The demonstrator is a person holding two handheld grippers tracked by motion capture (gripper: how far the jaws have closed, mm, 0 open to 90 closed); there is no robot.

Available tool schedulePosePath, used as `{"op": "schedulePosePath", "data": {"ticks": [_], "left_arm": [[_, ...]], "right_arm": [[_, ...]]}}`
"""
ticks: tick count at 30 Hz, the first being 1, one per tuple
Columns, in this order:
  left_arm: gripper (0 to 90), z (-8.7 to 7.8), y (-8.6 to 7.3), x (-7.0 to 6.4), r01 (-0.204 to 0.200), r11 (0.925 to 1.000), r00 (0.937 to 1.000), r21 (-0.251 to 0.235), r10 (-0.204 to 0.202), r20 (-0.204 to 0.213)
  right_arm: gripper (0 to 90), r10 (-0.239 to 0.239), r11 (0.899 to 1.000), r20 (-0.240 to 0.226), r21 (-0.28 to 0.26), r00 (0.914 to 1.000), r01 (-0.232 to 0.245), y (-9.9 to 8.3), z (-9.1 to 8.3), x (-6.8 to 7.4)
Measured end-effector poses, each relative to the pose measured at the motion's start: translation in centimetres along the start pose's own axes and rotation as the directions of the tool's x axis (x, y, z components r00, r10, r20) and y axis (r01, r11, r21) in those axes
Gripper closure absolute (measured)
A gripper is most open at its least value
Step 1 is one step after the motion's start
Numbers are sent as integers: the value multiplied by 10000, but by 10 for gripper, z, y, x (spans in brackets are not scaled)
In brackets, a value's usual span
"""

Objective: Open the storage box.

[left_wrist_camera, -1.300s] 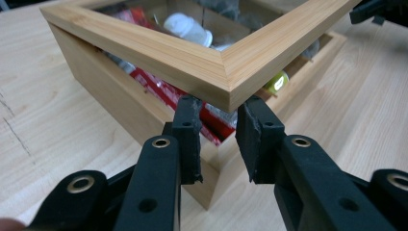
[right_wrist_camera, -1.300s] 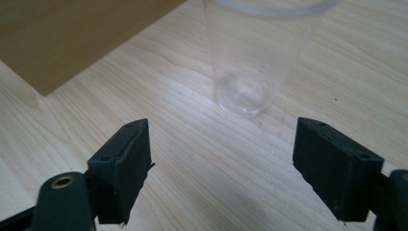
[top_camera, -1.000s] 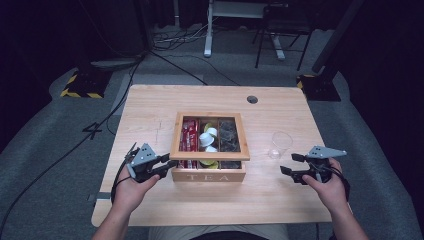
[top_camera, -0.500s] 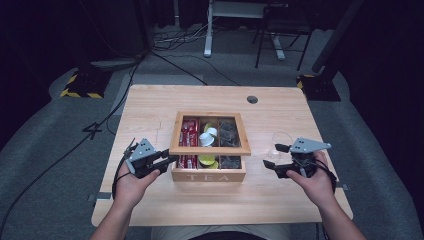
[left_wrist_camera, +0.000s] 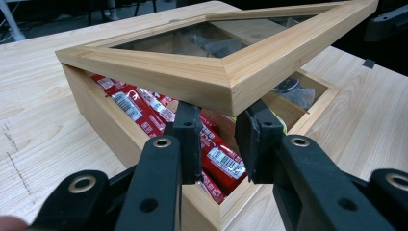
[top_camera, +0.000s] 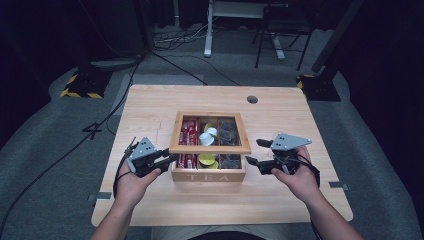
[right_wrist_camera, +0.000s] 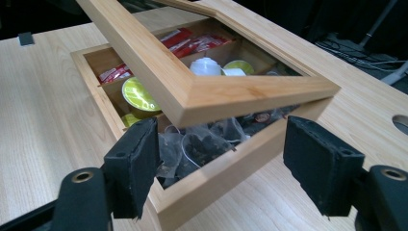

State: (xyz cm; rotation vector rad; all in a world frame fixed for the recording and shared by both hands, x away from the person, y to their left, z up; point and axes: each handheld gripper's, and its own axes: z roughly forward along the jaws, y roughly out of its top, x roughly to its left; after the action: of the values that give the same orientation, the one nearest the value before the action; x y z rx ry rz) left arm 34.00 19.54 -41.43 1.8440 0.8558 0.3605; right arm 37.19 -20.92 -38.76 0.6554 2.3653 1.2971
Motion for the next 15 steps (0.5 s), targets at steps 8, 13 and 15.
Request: {"op": "schedulePosePath", "data": {"ticks": [8, 13, 15], "left_arm": [[700, 0, -1, -1, 5, 10000, 10000, 67, -4, -34], [694, 0, 0, -2, -20, 10000, 10000, 24, 20, -40], [685, 0, 0, -1, -15, 10000, 10000, -4, 15, 16]], "right_arm": [[300, -522, 9986, 30, 52, 9986, 522, 10, 9, 5], [341, -940, 9955, 162, 89, 9954, 939, 13, 12, 8], [371, -1189, 9929, 193, 95, 9927, 1187, 15, 12, 9]]}}
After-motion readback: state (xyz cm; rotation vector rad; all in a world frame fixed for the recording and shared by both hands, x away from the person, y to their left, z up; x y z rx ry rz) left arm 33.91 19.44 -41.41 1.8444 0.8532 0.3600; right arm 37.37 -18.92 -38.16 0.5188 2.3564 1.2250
